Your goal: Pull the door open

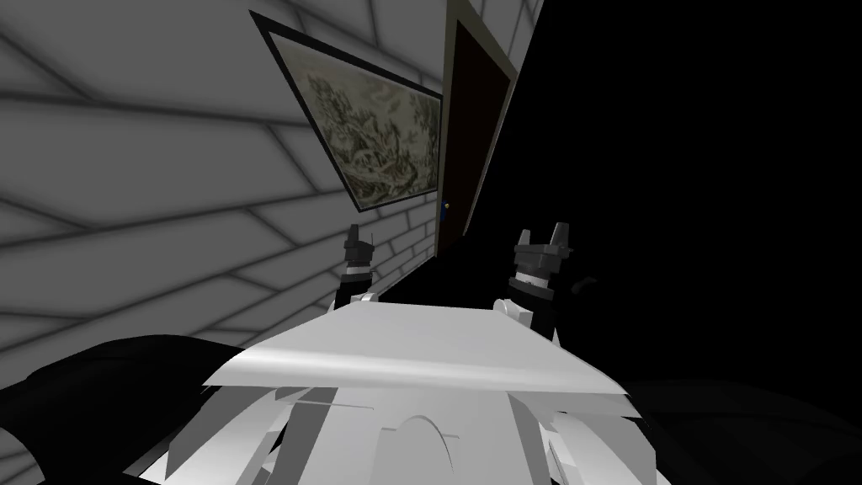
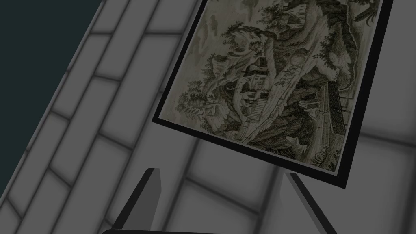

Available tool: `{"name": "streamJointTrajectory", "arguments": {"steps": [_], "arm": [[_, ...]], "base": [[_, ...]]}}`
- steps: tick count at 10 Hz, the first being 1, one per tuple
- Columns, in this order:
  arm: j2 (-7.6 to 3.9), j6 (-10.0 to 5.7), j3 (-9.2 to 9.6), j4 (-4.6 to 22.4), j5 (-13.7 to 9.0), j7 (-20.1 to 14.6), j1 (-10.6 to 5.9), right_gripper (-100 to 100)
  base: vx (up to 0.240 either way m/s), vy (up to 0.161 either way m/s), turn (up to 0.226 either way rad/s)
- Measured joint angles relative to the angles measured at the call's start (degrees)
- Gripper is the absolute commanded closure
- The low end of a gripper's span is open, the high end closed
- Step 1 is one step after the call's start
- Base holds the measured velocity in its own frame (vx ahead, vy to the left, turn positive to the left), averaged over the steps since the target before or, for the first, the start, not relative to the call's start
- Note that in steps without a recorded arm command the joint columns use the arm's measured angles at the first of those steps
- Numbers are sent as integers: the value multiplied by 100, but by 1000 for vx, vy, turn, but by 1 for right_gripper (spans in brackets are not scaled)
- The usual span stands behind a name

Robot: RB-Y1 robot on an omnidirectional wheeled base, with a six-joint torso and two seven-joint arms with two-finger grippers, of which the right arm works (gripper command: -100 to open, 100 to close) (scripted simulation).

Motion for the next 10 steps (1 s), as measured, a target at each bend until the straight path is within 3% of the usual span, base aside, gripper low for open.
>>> {"name": "streamJointTrajectory", "arguments": {"steps": [3,6,10], "arm": [[-168,-7,24,294,183,236,-114,-100],[-314,7,78,731,448,593,-364,-100],[-493,40,153,1178,785,1040,-554,-100]], "base": [[157,-64,97],[159,-73,114],[124,-91,118]]}}
